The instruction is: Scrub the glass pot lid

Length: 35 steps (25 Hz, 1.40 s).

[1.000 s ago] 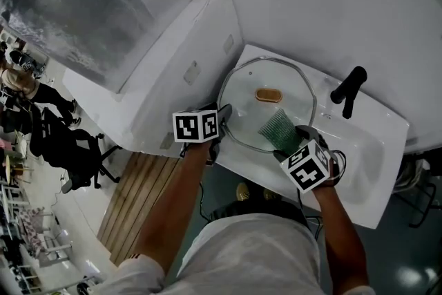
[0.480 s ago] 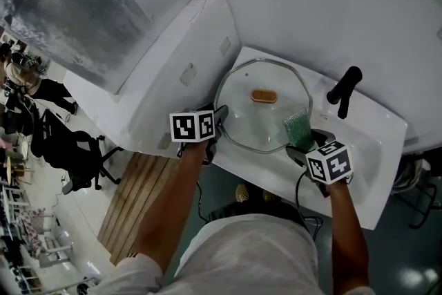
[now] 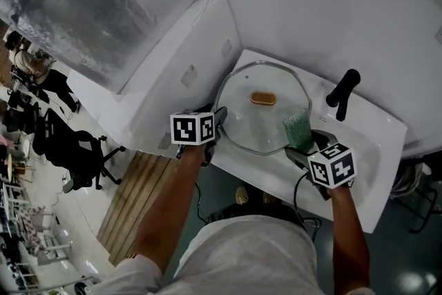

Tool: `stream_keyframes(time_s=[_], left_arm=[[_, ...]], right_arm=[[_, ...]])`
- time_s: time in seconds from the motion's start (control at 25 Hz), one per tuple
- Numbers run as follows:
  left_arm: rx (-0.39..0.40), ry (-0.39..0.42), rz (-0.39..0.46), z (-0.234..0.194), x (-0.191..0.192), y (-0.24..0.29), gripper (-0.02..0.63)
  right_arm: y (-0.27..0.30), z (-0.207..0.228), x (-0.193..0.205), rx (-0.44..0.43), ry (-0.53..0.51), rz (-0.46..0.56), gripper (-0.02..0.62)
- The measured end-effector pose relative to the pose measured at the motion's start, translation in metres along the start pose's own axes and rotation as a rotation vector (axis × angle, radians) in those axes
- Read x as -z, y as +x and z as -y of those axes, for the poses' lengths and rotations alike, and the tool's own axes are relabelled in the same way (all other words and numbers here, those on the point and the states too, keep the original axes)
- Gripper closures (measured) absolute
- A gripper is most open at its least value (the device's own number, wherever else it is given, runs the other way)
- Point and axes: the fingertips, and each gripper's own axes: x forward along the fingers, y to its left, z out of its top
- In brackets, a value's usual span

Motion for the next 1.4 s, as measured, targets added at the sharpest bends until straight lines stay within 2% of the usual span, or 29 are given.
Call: stream_keyframes(time_s=[0.16, 0.24, 0.48, 0.68, 0.88, 1.16, 1.4], left_arm=[[0.006, 0.012, 0.043, 0.009, -0.009, -0.013, 0.393], [0.029, 0.015, 0.090, 0.019, -0.018, -0.023, 0.393], [0.180, 0.062, 0.313, 0.074, -0.060, -0.067, 0.394], [0.257, 0.120, 0.461, 0.111, -0.084, -0.106, 0.411], [0.281, 0.192, 0.562, 0.135, -0.099, -0.136, 0.453], [0.291, 0.291, 0.650, 0.156, -0.106, -0.164, 0.538], [0.279, 0.294, 0.707, 0.161, -0.107, -0.177, 0.573]], right_arm=[[-0.007, -0.005, -0.017, -0.006, -0.028, 0.028, 0.247], [-0.012, -0.009, -0.029, -0.010, -0.044, 0.053, 0.247], [-0.036, -0.031, -0.076, -0.029, -0.104, 0.190, 0.247], [-0.059, -0.052, -0.113, -0.044, -0.148, 0.323, 0.247], [-0.076, -0.066, -0.139, -0.064, -0.170, 0.429, 0.247], [-0.092, -0.080, -0.158, -0.081, -0.198, 0.552, 0.247], [-0.106, -0.096, -0.172, -0.100, -0.245, 0.681, 0.247]])
